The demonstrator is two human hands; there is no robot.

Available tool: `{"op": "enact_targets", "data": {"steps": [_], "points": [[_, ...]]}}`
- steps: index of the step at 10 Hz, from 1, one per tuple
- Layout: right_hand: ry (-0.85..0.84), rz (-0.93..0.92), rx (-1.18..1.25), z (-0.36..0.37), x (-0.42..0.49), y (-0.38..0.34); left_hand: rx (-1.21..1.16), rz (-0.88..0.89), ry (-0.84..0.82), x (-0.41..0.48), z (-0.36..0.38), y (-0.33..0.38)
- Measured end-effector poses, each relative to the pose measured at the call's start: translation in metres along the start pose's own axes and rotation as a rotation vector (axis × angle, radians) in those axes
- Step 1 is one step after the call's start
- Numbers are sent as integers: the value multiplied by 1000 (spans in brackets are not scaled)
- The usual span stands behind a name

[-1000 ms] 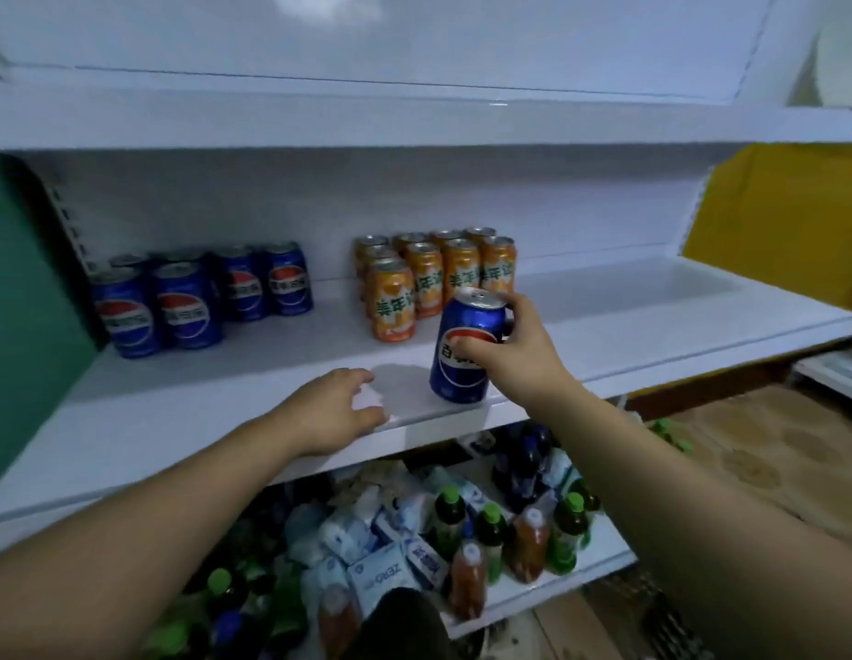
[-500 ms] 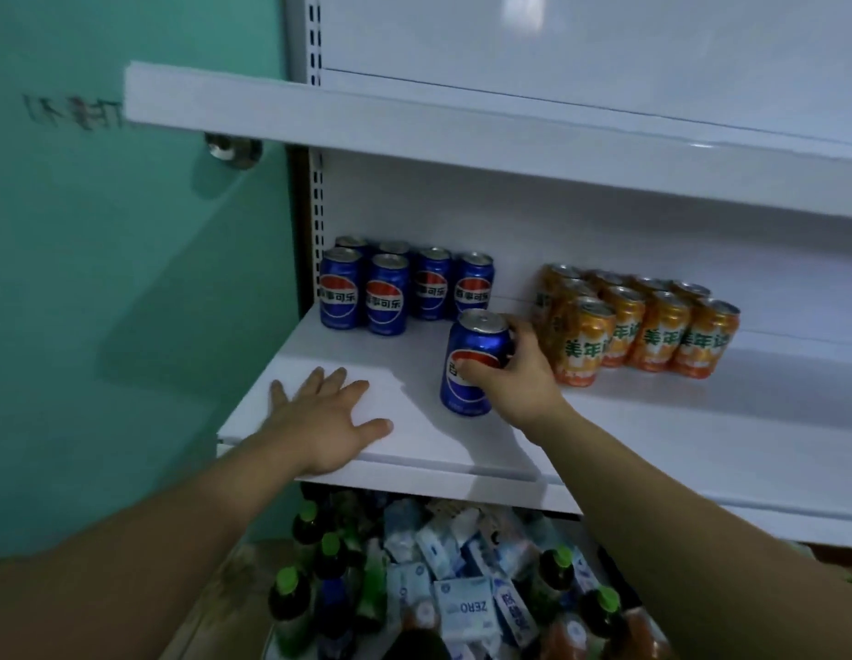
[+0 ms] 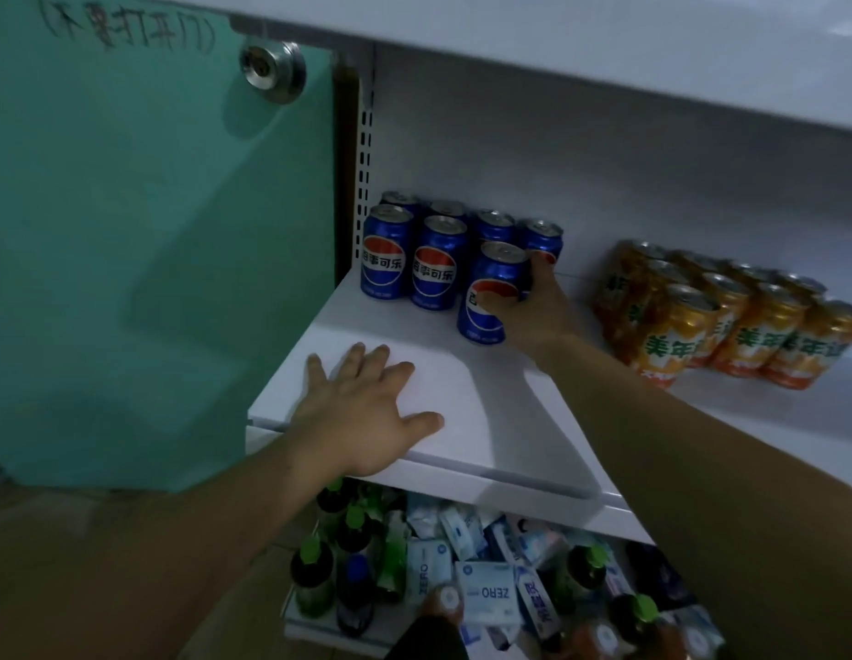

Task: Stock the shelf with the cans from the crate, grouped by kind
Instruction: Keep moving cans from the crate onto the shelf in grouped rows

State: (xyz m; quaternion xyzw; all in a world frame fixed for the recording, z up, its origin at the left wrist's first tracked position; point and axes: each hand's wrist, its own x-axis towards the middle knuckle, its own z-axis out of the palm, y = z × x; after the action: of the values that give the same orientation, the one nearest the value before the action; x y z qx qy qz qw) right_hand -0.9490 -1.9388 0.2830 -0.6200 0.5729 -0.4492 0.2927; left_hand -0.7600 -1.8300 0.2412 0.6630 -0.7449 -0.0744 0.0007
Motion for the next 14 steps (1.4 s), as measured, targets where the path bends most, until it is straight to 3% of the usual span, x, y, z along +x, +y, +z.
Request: {"op": "enact_targets", "data": {"steps": [4, 9, 11, 13, 14], "points": [[33, -52, 55, 24, 29, 6, -15, -12, 16, 1, 0, -5], [-66, -16, -122, 15, 29, 1, -63, -36, 36, 7, 0, -9], [-222, -98, -519, -36, -18, -29, -100, -74, 17, 1, 0, -17], [-68, -99, -785, -131, -83, -36, -102, -82, -35, -2, -20, -2], [-11, -87, -826, -180, -118, -30, -194, 117, -43, -2, -33, 64]]}}
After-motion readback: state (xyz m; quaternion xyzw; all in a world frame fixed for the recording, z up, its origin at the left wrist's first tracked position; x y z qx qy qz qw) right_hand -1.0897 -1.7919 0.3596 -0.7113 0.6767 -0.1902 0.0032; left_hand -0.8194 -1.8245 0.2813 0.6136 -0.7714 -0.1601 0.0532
